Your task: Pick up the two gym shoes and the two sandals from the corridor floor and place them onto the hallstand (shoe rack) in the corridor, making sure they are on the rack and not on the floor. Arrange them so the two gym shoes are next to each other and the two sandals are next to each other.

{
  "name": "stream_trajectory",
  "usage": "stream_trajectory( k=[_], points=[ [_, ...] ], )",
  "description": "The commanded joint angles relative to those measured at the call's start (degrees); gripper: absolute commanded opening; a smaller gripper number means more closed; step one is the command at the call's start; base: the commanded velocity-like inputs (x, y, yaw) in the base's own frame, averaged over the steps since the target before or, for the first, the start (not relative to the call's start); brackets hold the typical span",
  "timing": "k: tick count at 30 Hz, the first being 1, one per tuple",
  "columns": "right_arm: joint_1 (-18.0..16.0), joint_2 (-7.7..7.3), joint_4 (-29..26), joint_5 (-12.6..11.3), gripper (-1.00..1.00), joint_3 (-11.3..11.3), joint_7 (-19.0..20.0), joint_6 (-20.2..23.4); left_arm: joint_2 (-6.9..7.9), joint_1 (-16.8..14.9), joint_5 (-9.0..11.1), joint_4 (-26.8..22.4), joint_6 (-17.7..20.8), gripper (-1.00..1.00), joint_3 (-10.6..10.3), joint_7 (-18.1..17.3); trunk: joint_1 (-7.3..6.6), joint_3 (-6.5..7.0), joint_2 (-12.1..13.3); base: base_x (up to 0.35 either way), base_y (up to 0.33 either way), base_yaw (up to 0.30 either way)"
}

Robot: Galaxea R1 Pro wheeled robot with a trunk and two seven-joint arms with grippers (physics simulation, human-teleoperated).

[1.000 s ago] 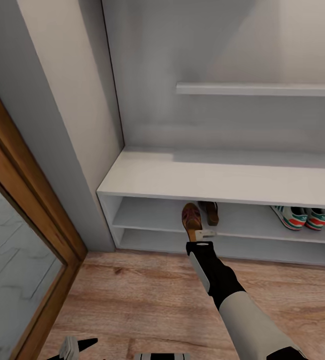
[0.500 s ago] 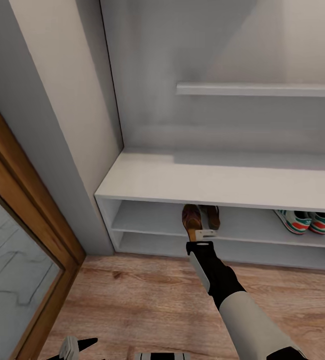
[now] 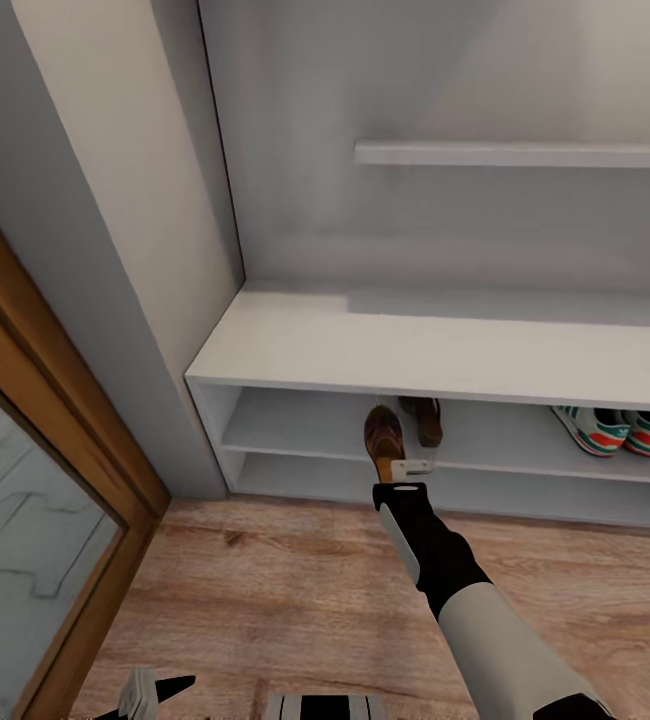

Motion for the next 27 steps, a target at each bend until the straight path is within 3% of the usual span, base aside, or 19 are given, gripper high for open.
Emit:
stream_trajectory(
  k=[1, 7, 19, 27],
  points=[
    [0.0, 0.0, -0.1, -0.6, -1.0, 0.1, -0.6, 0.1, 0.0, 0.0, 0.0, 0.0, -0.5, 1.0, 0.1, -0.1, -0.01, -0.13, 0.0, 0.0, 0.0, 0.0],
    [0.0, 0.0, -0.1, -0.6, -1.0, 0.1, -0.6, 0.1, 0.0, 0.0, 0.2, 0.0, -0.5, 1.0, 0.1, -0.1, -0.01, -0.4, 0.0, 0.046, 0.003, 0.0],
    [0.0, 0.0, -0.1, -0.6, -1.0, 0.1, -0.6, 0.1, 0.0, 0.0, 0.3, 0.0, -0.5, 1.0, 0.1, -0.1, -0.01, -0.44, 0.0, 0.27, 0.046, 0.0],
    [0.0, 0.0, -0.1, -0.5, -1.0, 0.1, -0.6, 0.2, 0.0, 0.0, 0.2, 0.0, -0.5, 1.0, 0.1, -0.1, -0.01, -0.44, 0.0, 0.073, 0.002, 0.0]
  ],
)
